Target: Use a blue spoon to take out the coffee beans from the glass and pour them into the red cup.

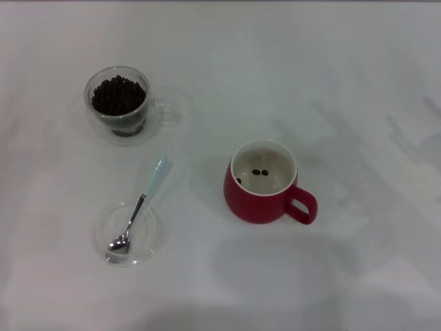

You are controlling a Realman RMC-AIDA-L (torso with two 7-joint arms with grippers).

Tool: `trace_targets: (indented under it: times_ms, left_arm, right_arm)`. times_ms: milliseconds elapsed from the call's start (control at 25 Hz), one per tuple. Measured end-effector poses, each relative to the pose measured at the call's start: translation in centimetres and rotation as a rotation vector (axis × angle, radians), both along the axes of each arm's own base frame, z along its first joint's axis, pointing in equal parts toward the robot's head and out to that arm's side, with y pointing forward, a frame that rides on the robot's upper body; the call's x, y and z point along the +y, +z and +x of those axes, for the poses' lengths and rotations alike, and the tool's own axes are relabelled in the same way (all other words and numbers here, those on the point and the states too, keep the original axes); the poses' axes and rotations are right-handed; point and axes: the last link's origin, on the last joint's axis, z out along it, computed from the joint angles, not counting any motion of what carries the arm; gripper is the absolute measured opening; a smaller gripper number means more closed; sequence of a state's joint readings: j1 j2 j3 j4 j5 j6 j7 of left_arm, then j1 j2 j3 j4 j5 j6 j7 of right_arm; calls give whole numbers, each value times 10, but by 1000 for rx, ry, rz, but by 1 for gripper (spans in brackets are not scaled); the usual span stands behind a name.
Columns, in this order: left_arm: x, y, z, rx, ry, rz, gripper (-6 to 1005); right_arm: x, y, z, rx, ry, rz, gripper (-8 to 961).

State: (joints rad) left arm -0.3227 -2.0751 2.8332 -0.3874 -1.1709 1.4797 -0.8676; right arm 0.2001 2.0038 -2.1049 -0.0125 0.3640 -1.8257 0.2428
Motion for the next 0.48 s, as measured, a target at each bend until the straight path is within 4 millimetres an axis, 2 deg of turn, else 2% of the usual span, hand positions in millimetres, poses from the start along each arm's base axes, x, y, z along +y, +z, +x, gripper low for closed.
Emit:
trace_targets:
  times_ms: [480]
  left_arm:
    - [-6,-1,-10,97,53,72,508]
  right_arm:
    - [4,3,-1,4,1,24,845]
